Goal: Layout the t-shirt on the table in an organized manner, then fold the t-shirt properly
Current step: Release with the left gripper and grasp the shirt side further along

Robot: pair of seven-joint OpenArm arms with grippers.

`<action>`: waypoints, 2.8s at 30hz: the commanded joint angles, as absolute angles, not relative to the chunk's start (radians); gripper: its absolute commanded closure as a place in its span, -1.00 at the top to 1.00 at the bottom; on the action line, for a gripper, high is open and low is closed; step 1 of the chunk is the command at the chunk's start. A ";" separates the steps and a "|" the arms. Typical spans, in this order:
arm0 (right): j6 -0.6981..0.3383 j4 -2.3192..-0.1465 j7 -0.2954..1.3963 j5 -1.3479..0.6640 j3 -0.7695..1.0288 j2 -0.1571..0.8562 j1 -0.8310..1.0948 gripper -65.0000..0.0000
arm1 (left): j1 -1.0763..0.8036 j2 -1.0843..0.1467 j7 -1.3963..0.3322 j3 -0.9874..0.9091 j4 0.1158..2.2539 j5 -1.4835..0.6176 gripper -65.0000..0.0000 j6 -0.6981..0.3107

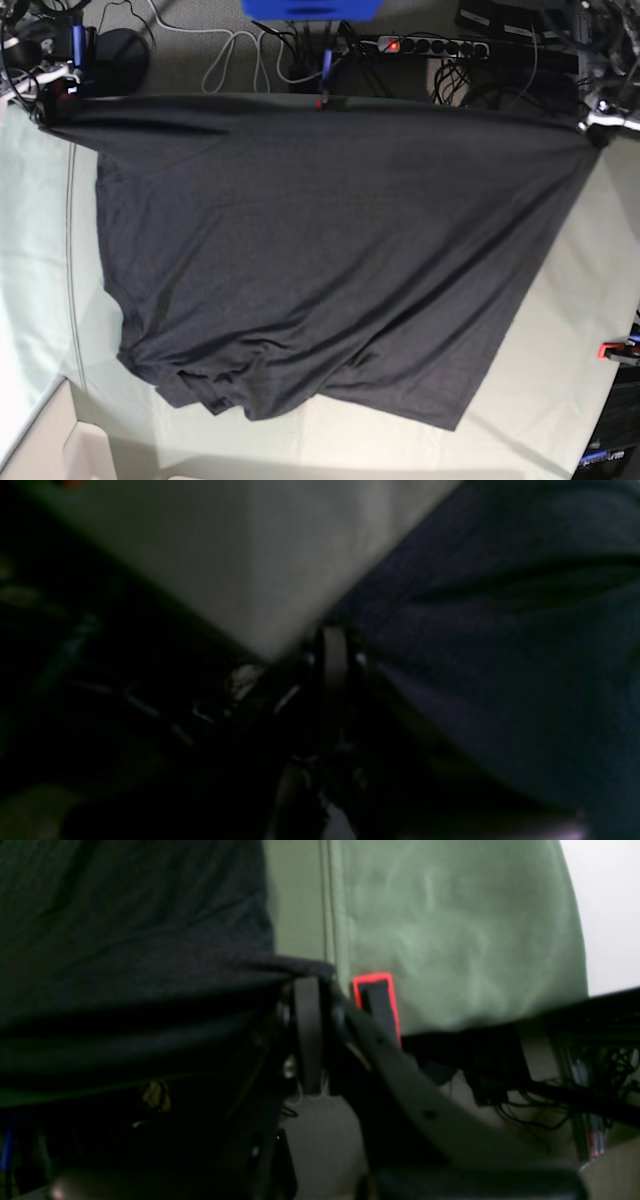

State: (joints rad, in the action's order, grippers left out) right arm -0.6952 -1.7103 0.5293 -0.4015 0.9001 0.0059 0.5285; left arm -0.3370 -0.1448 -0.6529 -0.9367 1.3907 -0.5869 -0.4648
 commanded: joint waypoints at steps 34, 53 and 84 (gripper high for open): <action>-0.698 -1.656 0.513 -0.297 1.070 0.071 0.308 -0.07 | -0.110 -0.194 -0.628 -0.952 1.484 -0.539 0.21 -0.464; -0.698 -1.656 0.510 -0.297 1.058 0.074 0.387 -0.07 | 0.759 -0.197 -0.166 -0.638 0.317 0.079 0.21 -0.285; -0.698 -1.655 0.513 -0.297 1.053 0.076 0.387 -0.07 | 0.602 -0.249 -0.015 -0.536 0.255 0.079 -1.00 -0.174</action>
